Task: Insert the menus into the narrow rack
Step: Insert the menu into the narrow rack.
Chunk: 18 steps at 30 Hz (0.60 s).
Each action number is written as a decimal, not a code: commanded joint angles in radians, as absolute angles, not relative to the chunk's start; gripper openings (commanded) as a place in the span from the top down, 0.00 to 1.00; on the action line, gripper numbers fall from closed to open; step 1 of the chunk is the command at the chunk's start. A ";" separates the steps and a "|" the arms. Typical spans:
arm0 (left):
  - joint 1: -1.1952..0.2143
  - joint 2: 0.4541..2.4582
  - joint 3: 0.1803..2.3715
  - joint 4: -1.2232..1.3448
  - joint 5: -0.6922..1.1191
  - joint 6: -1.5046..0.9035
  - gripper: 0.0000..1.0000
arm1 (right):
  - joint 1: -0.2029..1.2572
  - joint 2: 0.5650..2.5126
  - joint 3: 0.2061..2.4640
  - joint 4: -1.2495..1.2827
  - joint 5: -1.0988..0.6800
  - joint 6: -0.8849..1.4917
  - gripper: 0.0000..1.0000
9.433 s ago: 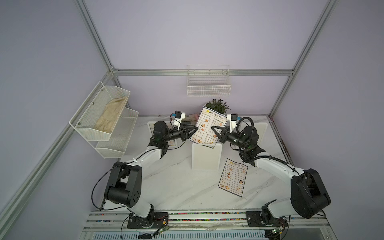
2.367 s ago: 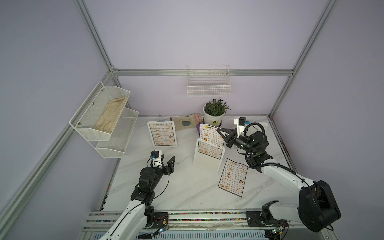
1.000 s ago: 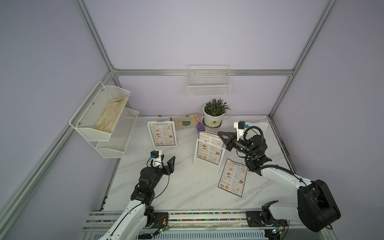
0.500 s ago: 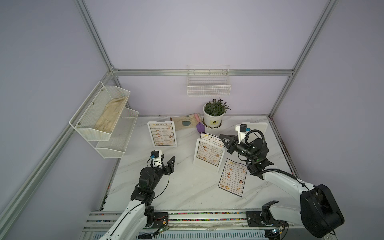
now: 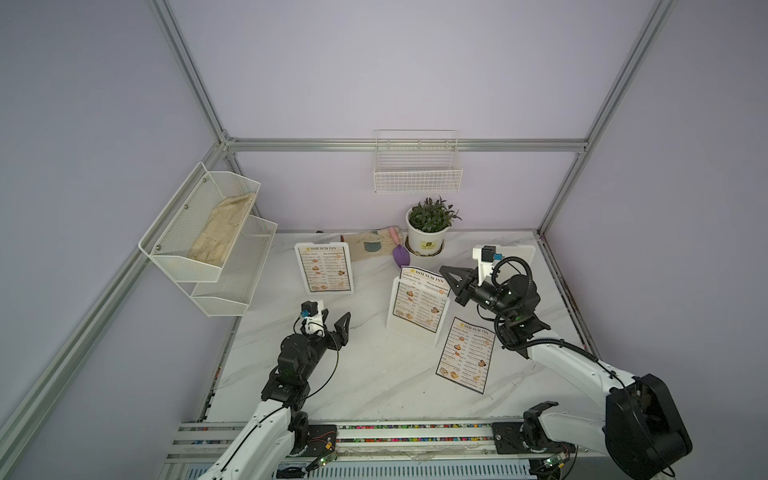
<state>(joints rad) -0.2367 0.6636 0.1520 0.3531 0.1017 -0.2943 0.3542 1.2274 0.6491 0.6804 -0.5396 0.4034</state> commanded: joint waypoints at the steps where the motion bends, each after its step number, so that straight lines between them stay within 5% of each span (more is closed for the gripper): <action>1: -0.233 0.655 0.147 0.398 0.119 -0.283 0.25 | 0.356 1.229 0.641 0.696 -0.544 0.403 1.00; 15: -0.233 0.644 0.142 0.397 0.122 -0.283 0.25 | 0.373 1.227 0.623 0.668 -0.524 0.393 1.00; 18: -0.233 0.644 0.142 0.398 0.123 -0.283 0.25 | 0.372 1.170 0.618 0.632 -0.478 0.382 0.78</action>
<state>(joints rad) -0.2367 0.6521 0.1520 0.3550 0.1085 -0.2943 0.3668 1.2259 0.6178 0.6559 -0.5186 0.4000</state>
